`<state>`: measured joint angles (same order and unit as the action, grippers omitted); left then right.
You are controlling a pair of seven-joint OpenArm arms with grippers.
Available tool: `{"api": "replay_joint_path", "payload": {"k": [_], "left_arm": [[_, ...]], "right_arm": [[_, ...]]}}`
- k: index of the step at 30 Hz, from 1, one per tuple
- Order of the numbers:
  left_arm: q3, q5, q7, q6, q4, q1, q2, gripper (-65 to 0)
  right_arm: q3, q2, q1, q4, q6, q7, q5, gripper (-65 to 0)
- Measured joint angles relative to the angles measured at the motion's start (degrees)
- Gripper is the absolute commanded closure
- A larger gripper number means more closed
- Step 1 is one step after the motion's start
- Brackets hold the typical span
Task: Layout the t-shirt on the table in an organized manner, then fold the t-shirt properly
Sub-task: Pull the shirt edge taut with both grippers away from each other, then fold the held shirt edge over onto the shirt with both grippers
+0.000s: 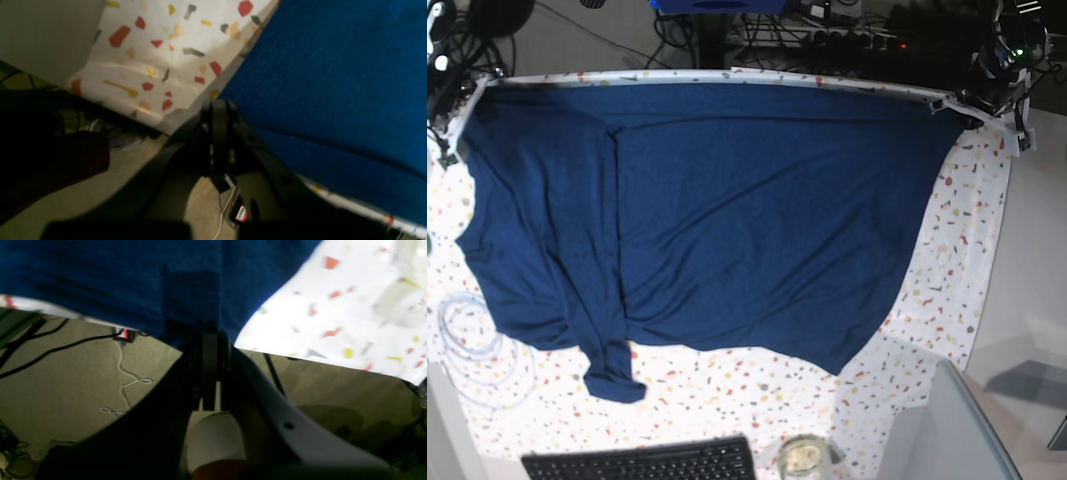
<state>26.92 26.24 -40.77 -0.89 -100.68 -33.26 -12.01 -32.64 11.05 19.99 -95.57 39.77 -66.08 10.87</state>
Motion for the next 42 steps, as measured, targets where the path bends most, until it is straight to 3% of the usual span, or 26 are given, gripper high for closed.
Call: {"api": "replay_joint_path", "payload": {"k": [13, 21, 28, 32, 42], "left_arm": [[0.0, -0.11, 0.02, -0.2, -3.23, -4.74, 0.11, 0.0], [0.0, -0.07, -0.04, -0.2, -4.48, -3.41, 0.11, 0.0], [0.02, -0.09, -11.96, -0.39, -4.37, 5.07, 0.48, 0.0], [-0.46, -0.31, -16.5, -0.42, -4.35, 8.57, 1.25, 0.0], [-0.07, -0.5, -17.18, -0.44, -2.91, 12.22, 1.22, 0.0]], "right_arm": [[0.15, -0.48, -0.11, 3.43, 0.0, 0.24, 0.07, -0.3], [0.28, -0.48, -0.94, 2.05, 0.0, -1.57, 0.17, -0.3], [0.63, 0.17, -4.94, 2.4, 0.0, -3.26, 0.02, -0.5], [4.02, 0.94, -6.78, 3.34, 0.0, -5.07, -0.52, -0.5], [7.37, 1.29, -14.38, 9.9, 0.0, -4.46, -0.22, -0.5]]}}
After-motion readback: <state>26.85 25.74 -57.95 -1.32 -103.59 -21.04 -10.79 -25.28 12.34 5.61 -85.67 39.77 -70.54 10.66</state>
